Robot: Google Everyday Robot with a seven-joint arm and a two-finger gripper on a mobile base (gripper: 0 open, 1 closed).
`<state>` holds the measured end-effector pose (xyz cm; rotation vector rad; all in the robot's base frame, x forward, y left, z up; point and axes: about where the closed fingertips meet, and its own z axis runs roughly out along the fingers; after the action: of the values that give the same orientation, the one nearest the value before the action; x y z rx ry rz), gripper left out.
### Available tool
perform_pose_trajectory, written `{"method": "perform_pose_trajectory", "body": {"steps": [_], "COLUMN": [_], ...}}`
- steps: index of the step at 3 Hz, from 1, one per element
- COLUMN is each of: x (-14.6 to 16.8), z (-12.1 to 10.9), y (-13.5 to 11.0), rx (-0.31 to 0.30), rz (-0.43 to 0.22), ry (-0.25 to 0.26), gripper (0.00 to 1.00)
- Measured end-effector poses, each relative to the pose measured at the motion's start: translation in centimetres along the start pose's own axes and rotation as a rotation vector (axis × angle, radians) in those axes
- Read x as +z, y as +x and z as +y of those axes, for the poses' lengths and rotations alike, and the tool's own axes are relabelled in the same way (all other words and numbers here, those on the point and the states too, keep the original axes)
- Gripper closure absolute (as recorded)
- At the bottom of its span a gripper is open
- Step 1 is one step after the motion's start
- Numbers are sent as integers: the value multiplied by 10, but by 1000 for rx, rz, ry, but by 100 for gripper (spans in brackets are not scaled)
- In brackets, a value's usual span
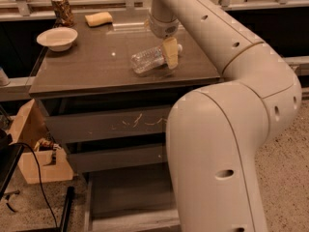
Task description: Place water bottle into bottom drawer
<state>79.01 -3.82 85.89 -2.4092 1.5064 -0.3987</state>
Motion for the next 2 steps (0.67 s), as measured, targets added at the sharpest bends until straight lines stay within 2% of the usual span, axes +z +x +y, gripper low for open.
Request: {"method": "perform_pose_trajectory", "body": {"steps": [2], "x": [4], "z": [2], "y": [-10], "rx": [-26], "rz": [-44], "ry": [-49], "gripper": [0]}}
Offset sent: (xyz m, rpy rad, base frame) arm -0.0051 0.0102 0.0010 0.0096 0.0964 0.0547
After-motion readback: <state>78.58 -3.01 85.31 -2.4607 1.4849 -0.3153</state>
